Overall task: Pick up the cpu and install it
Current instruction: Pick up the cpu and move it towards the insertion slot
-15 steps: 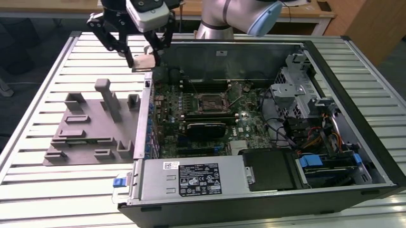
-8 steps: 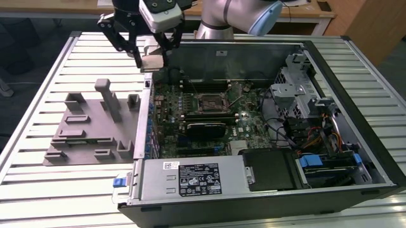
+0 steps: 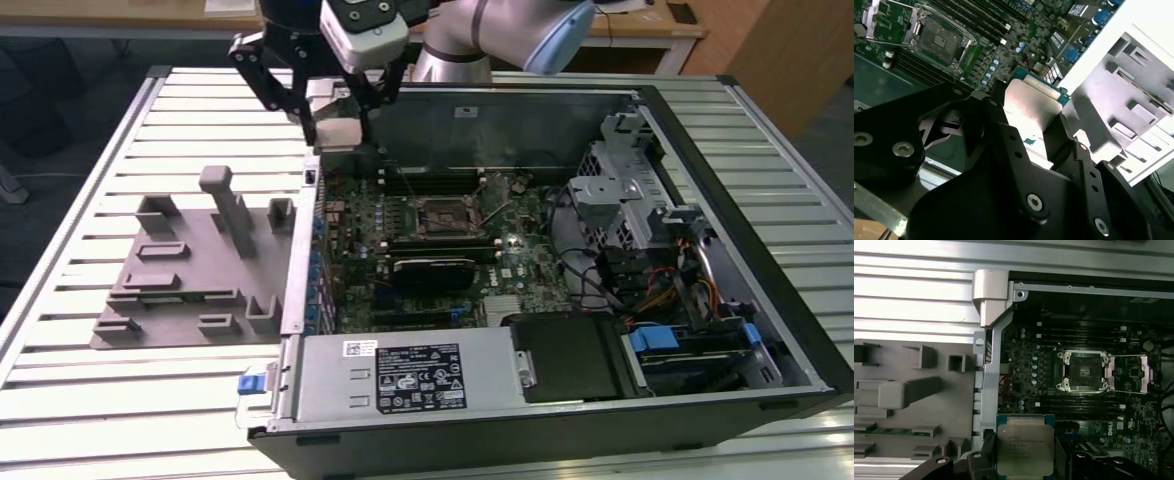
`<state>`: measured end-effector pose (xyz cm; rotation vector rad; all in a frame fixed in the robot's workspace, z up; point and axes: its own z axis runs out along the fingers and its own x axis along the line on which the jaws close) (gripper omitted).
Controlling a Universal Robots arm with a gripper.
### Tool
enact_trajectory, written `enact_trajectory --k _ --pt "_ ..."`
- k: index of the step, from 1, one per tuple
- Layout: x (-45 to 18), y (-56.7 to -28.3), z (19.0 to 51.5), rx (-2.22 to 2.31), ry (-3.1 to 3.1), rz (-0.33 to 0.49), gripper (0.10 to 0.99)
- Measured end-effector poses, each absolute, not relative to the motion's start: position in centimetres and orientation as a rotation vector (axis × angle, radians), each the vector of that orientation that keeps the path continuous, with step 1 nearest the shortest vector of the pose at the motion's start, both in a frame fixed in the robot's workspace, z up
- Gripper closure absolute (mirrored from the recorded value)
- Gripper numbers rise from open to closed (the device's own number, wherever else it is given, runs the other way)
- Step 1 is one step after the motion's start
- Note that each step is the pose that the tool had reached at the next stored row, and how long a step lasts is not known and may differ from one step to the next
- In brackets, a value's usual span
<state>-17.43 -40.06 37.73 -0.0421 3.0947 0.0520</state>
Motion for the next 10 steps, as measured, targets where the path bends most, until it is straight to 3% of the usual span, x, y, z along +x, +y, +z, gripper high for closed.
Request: enact_trajectory --k 10 --pt "-15.3 -40.1 37.4 -0.042 3.095 0.052 0.541"
